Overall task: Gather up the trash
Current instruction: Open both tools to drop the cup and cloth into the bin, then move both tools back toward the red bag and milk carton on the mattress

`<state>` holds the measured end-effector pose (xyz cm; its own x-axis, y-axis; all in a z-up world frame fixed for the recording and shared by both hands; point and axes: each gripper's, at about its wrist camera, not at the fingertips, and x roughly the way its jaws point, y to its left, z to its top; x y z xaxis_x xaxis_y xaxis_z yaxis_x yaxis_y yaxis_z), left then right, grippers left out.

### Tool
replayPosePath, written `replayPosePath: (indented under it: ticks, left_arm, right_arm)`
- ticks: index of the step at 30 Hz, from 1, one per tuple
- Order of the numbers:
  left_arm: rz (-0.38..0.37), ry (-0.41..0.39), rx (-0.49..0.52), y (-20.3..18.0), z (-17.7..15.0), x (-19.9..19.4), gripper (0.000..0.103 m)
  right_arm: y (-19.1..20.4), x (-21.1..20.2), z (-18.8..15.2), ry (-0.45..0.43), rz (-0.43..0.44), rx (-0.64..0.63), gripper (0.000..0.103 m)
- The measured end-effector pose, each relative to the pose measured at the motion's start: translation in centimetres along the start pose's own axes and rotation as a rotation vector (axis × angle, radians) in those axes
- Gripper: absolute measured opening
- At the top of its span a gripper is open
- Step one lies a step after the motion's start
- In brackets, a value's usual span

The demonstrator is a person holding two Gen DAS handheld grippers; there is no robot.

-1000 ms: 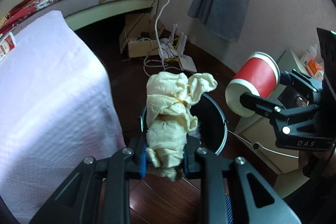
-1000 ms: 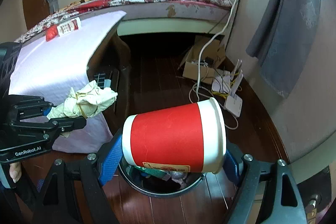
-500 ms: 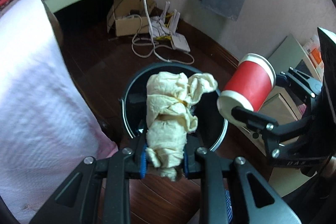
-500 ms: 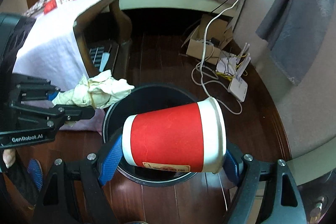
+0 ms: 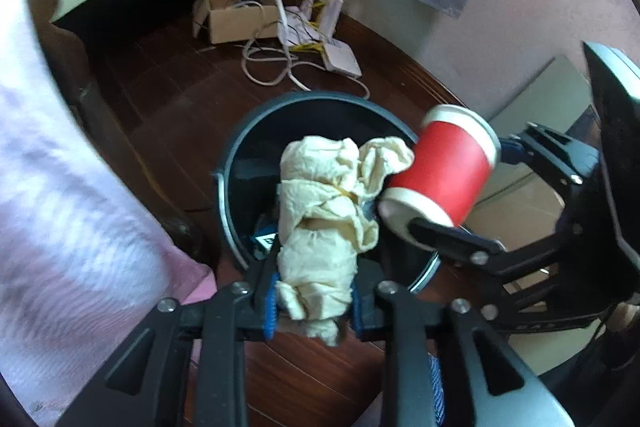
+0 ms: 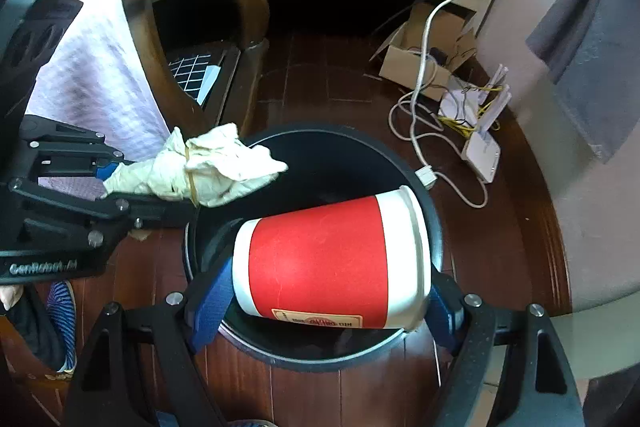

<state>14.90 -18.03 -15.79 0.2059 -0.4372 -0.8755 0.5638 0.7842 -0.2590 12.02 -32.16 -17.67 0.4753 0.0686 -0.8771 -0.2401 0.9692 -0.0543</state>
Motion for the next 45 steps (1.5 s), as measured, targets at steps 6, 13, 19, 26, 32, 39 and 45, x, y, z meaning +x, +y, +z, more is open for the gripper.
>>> replayPosePath:
  ticks: [6,13,19,26,32,39,45]
  left_arm:
    - [0.088,-0.028,-0.024,1.1,-0.8,-0.1,0.094]
    - [0.152,-0.042,-0.062,2.0,-2.2,-0.7,0.094]
    - [0.157,-0.076,-0.062,1.3,-2.6,-2.9,0.095]
    - [0.163,-0.108,-0.071,1.2,-3.1,-5.7,0.095]
    - [0.173,-0.139,-0.086,1.8,-3.9,-8.4,0.097]
    - [0.214,-0.195,-0.095,2.7,-4.9,-11.5,0.097]
    - [0.251,-0.238,-0.115,3.9,-5.7,-13.7,0.098]
  right_arm:
    - [-2.3,2.2,-1.1,0.132,-0.068,0.030,0.103]
    - [-4.1,1.5,-1.4,0.125,-0.097,0.146,0.103]
    - [-2.5,-0.2,-0.8,0.097,-0.095,0.136,0.103]
    - [-0.4,-3.3,0.0,0.057,-0.109,0.102,0.103]
    - [0.7,-5.8,0.1,0.015,-0.113,0.123,0.103]
    - [2.8,-8.0,0.7,-0.032,-0.110,0.123,0.103]
    - [5.5,-9.4,2.3,-0.082,-0.086,0.087,0.103]
